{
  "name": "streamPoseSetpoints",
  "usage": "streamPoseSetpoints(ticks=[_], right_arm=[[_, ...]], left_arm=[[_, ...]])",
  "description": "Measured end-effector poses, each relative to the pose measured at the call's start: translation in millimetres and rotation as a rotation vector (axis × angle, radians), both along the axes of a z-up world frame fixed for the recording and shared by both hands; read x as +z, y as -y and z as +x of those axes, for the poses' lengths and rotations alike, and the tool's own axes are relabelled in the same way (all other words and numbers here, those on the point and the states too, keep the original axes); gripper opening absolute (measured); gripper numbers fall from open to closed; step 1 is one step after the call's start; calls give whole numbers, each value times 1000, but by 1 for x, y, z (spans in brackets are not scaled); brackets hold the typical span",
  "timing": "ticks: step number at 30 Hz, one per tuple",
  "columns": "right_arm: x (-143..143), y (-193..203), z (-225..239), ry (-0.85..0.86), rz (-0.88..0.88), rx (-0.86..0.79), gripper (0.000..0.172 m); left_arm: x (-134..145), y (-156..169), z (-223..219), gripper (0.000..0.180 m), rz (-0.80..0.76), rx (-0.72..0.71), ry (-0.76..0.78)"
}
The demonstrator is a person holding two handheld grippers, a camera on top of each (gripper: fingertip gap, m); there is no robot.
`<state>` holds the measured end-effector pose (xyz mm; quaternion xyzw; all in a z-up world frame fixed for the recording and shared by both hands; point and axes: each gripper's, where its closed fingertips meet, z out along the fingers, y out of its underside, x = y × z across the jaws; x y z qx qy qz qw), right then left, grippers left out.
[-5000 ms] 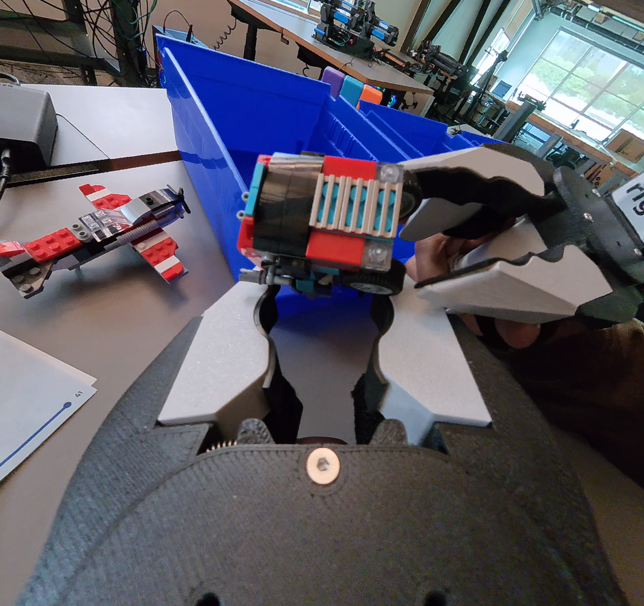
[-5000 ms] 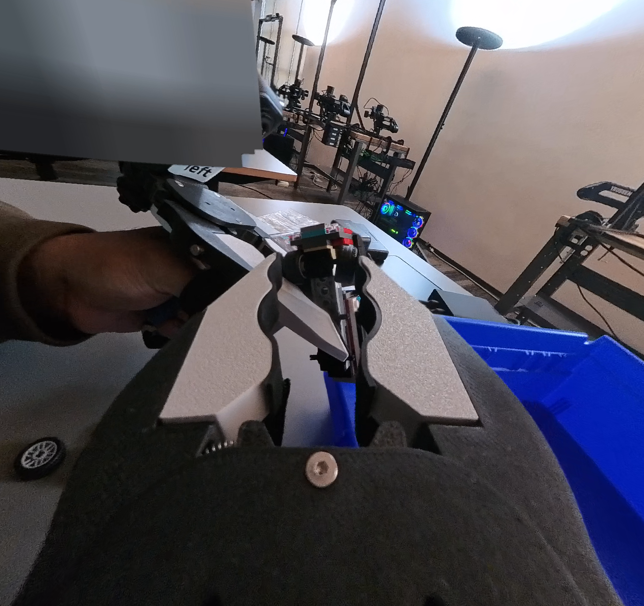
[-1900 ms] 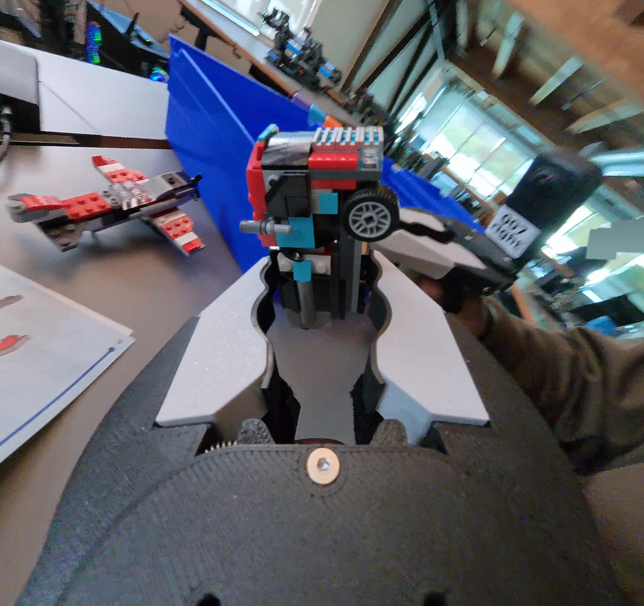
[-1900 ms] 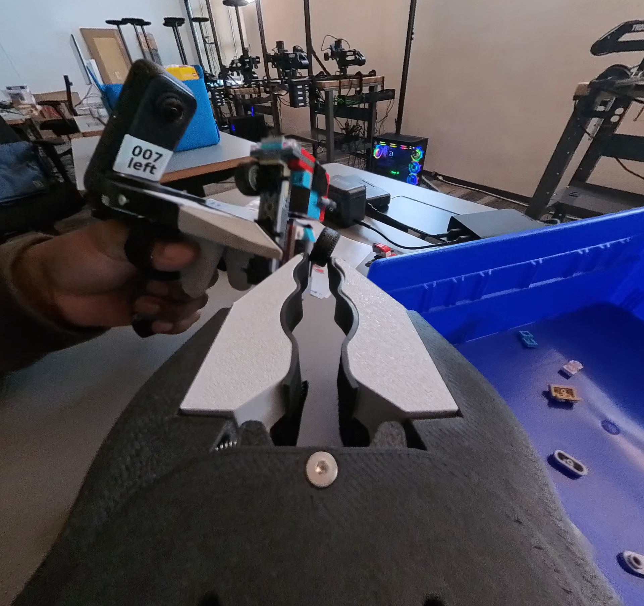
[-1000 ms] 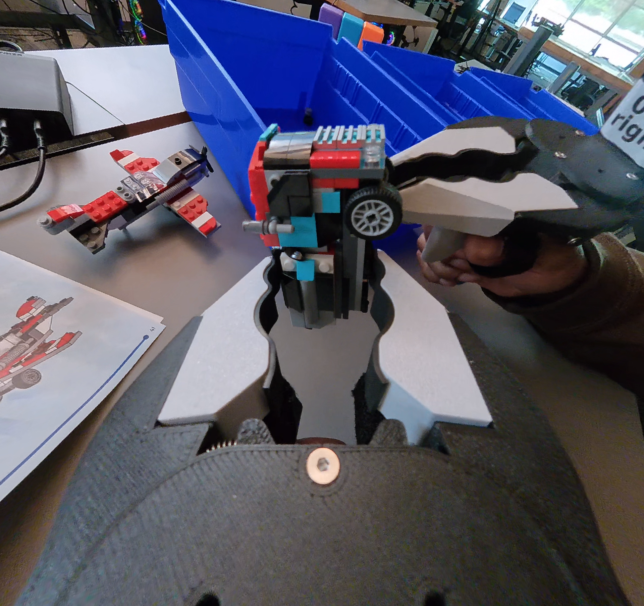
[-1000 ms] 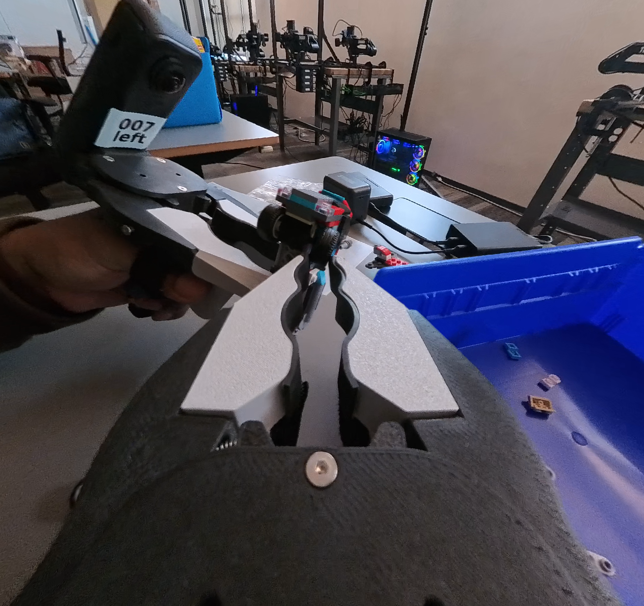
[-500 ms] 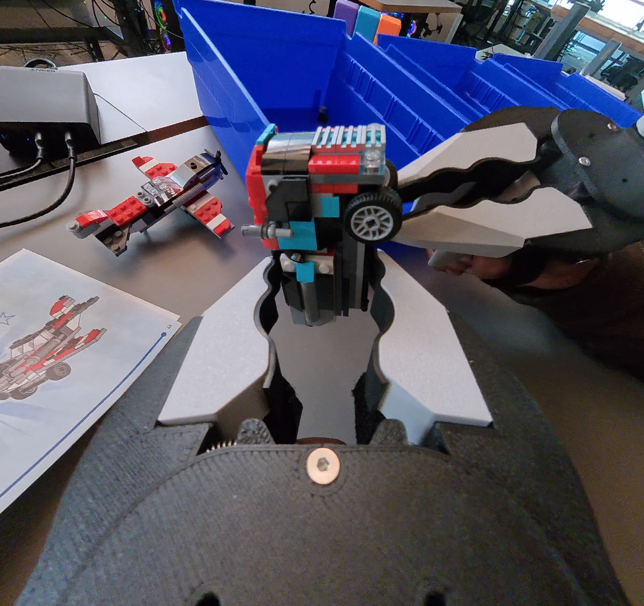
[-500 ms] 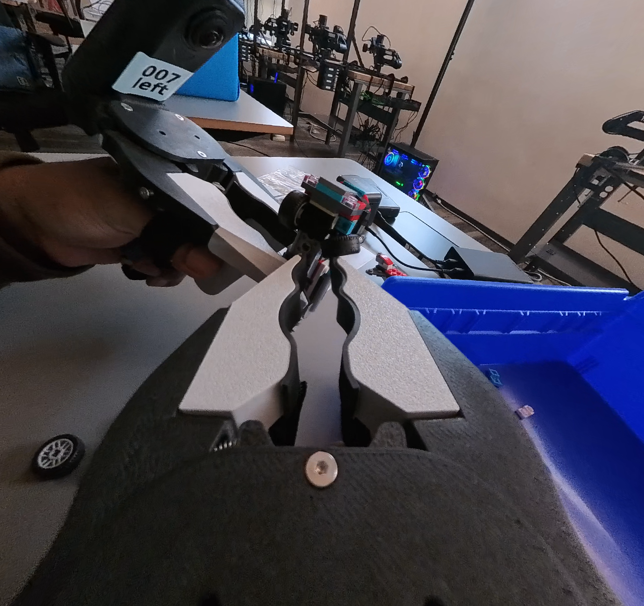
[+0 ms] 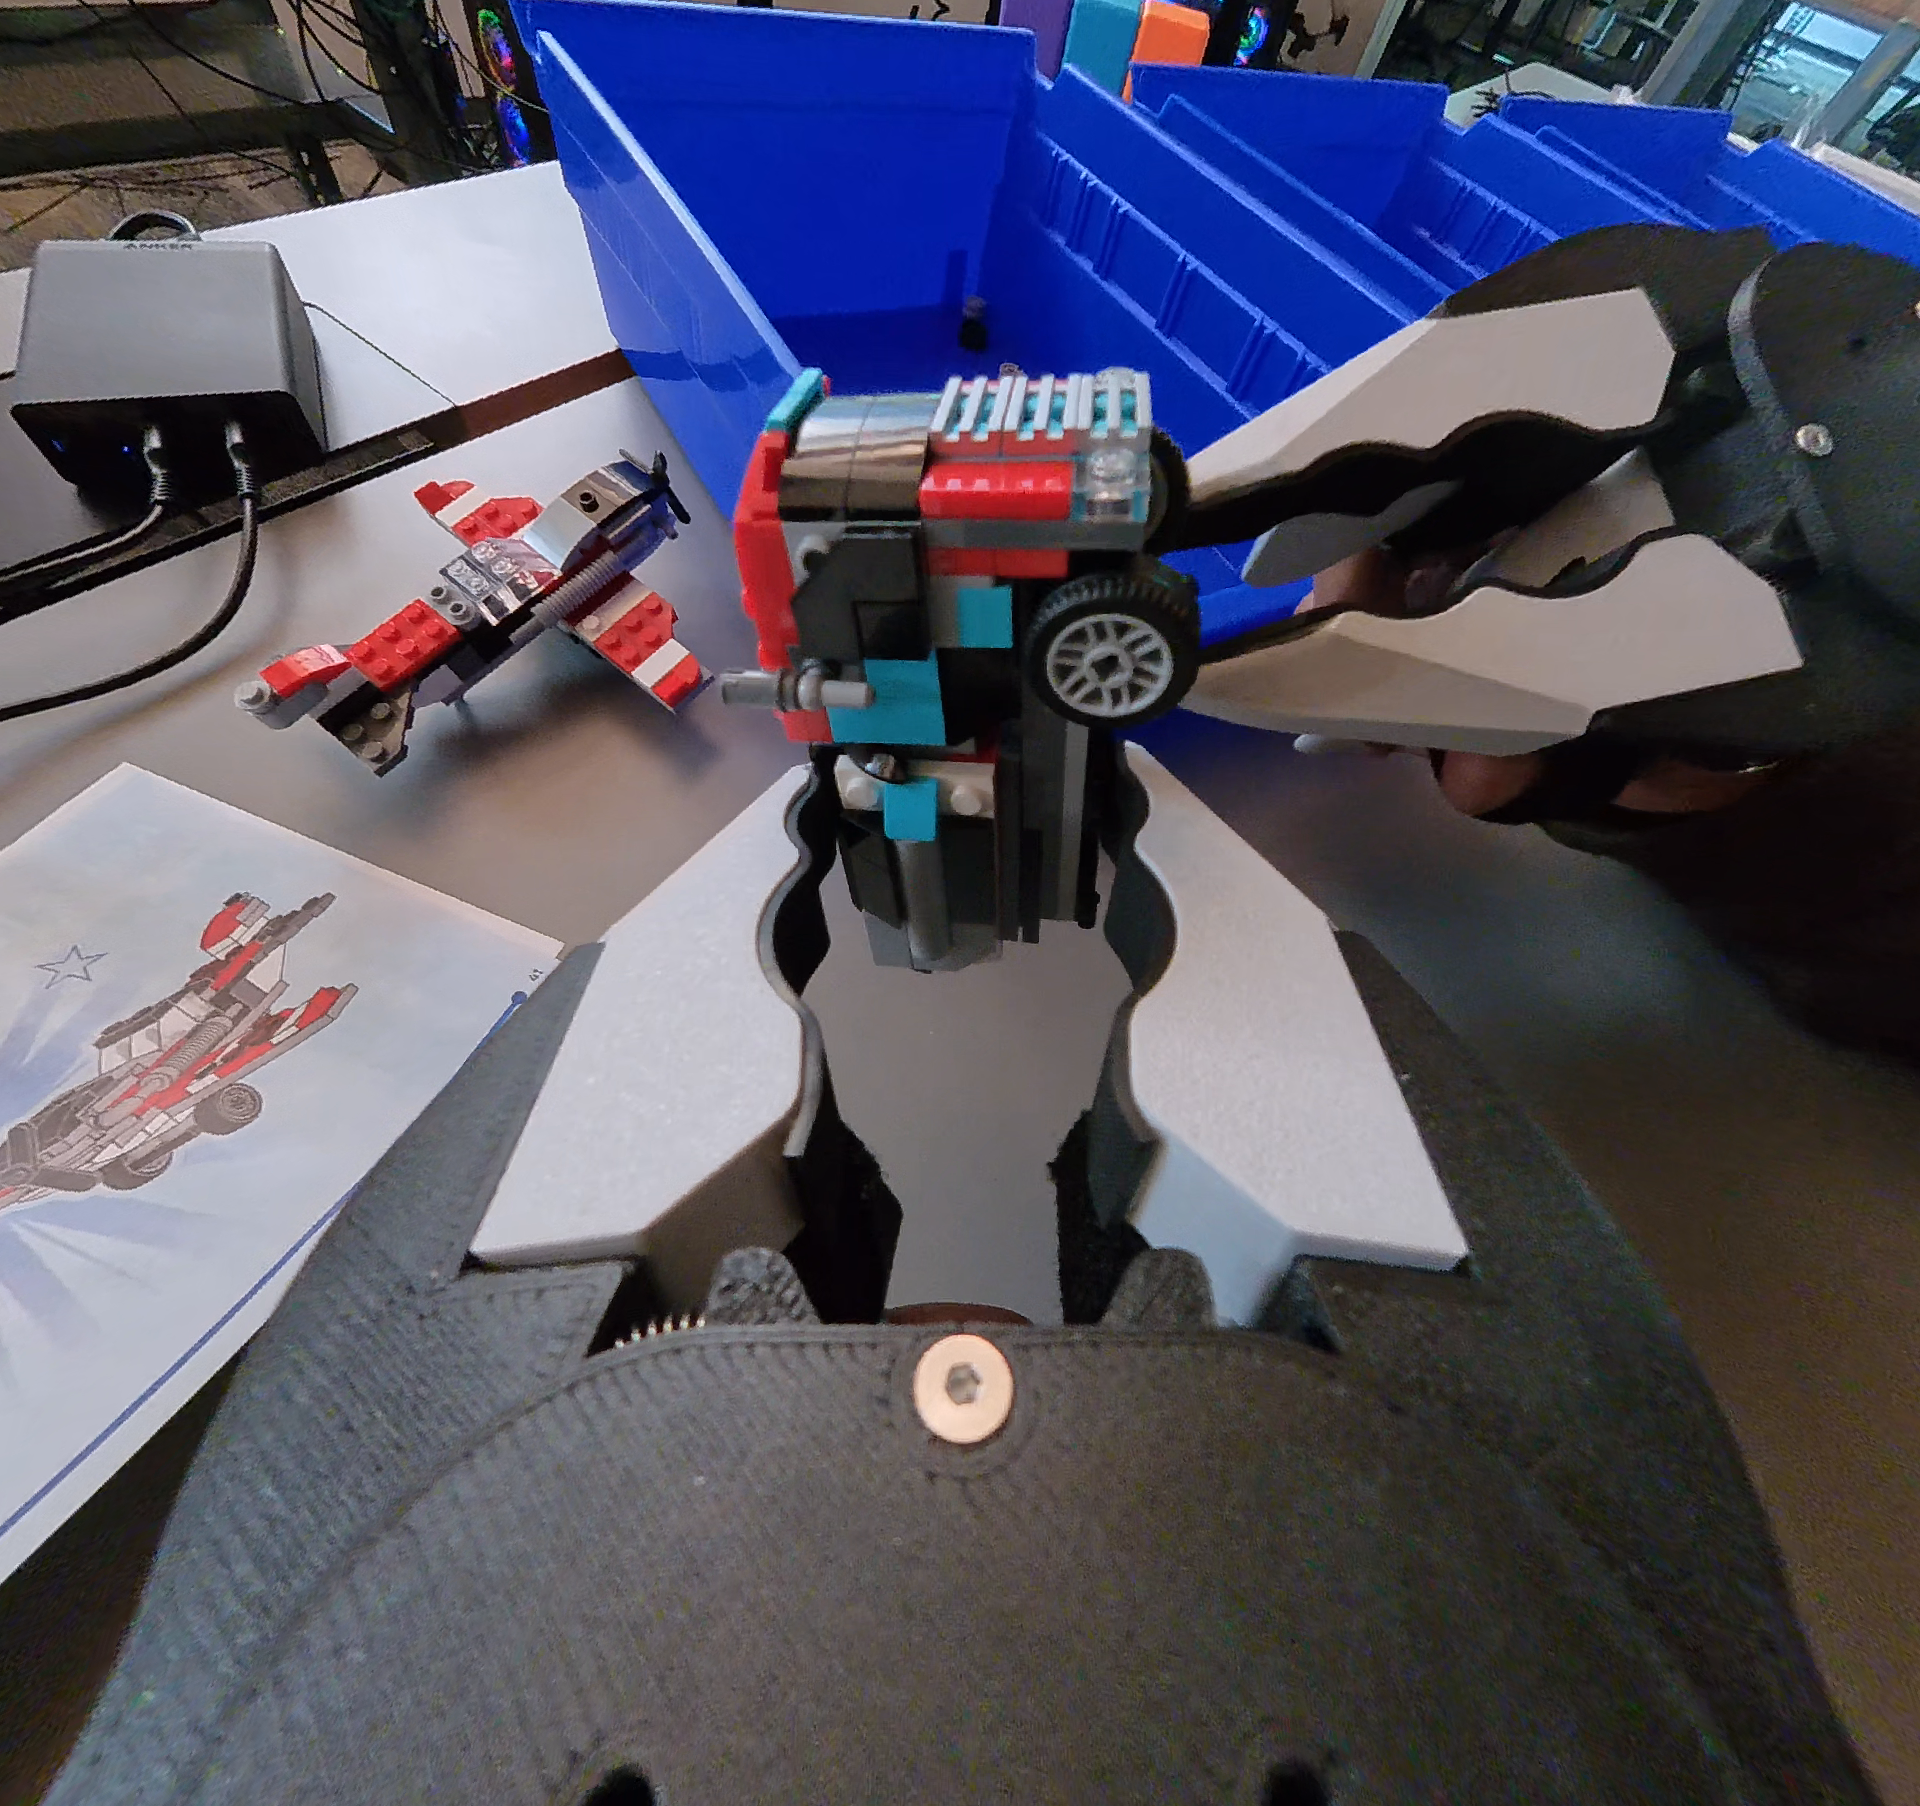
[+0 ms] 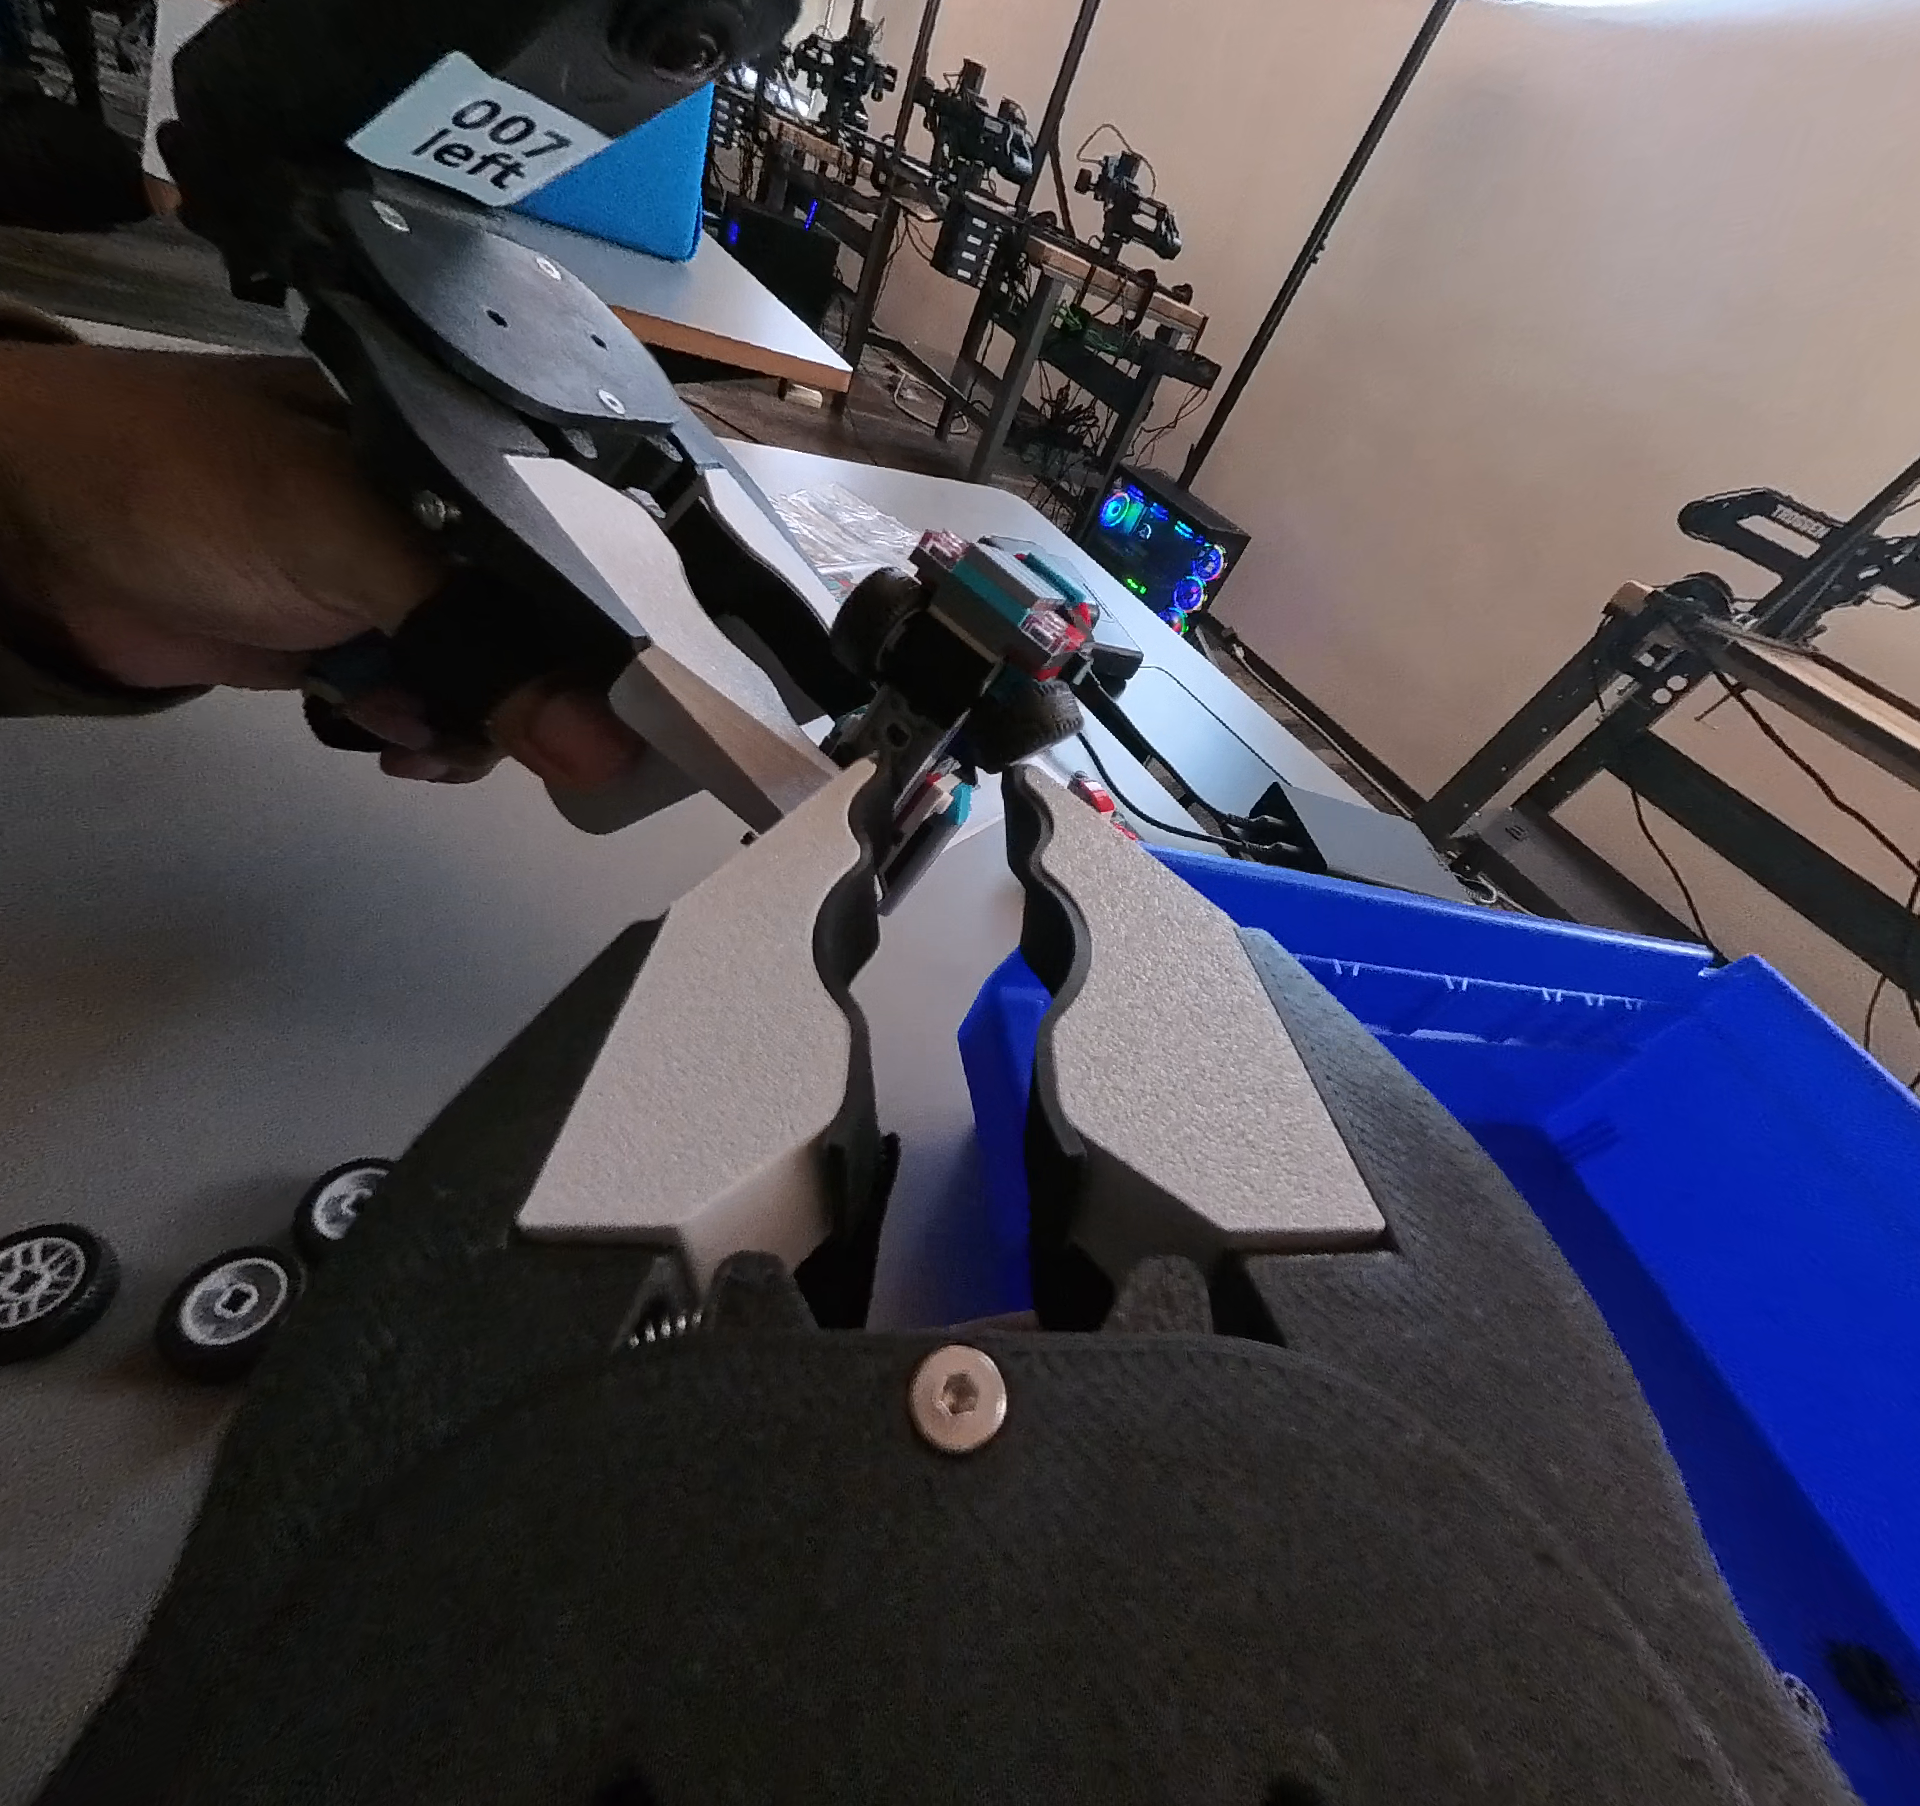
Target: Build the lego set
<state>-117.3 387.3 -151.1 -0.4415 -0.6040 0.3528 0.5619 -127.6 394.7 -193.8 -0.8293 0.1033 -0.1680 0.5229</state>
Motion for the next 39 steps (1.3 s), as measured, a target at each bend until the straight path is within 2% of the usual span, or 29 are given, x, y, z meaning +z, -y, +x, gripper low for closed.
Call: streamPoseSetpoints(ticks=[12,25,39], right_arm=[[3,4,5,-37,68,52,20],[-1,2,14,14,178,62,18],[3,-1,14,-16,135,28,16]], left_arm=[[3,-1,6,54,36,-48,15],[-4,-2,15,53,91,-138,-40],[-8,-5,15,53,105,-120,-60]])
